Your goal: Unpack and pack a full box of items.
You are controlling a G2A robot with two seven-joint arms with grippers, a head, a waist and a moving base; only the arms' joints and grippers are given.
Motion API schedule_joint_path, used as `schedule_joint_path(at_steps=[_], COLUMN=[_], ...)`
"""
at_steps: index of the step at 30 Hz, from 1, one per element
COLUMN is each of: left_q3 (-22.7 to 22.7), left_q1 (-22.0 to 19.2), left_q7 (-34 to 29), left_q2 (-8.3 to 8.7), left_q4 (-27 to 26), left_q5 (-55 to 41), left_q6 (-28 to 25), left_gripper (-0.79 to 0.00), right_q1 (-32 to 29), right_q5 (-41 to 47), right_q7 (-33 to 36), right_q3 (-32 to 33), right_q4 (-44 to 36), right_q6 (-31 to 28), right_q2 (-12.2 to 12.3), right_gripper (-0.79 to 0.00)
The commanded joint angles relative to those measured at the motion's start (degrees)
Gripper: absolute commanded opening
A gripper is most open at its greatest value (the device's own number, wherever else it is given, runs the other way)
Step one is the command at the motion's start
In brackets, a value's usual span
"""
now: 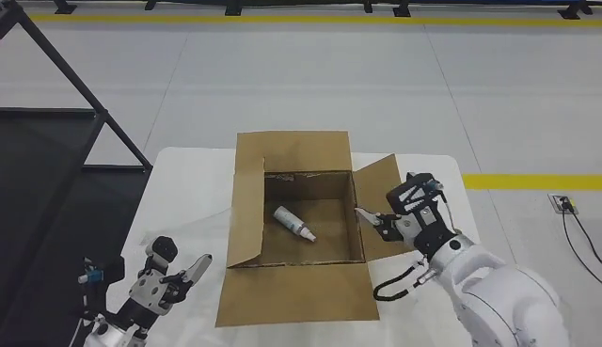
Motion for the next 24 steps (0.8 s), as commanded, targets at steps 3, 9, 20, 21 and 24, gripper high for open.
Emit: schedule_joint_path(at_steps=[3, 9, 20, 21, 24], left_q3=[0.49, 1.06, -1.59, -1.96, -2.84], left_q1=[-1.08, -3.31, -7.49, -7.8, -9.01], left_q7=[-0.74, -2.77, -9.21, -9.92, -11.86], left_q2=[0.0, 0.09, 0.74, 0.84, 1.11], left_q4=[0.0, 0.25, 3.25, 3.79, 5.37], left_q5=[-0.51, -1.53, -5.8, -6.14, -7.7], left_q6=[-0.36, -1.07, -5.13, -5.72, -7.28], left_gripper=[0.0, 0.0, 0.0, 0.0, 0.0], right_q1=[-6.66, -14.15, -14.15, -14.15, -14.02], right_q5=[2.72, 8.72, 8.72, 8.72, 8.02], right_q7=[0.31, -1.86, -1.86, -1.86, -2.3], right_q3=[8.25, 17.66, 17.66, 17.66, 16.84], right_q4=[-4.69, -6.74, -6.74, -6.74, -5.7], right_q6=[2.77, 8.24, 8.24, 8.24, 9.37], right_q2=[0.37, 0.34, 0.34, 0.34, 0.34], right_gripper=[0.0, 0.0, 0.0, 0.0, 0.0])
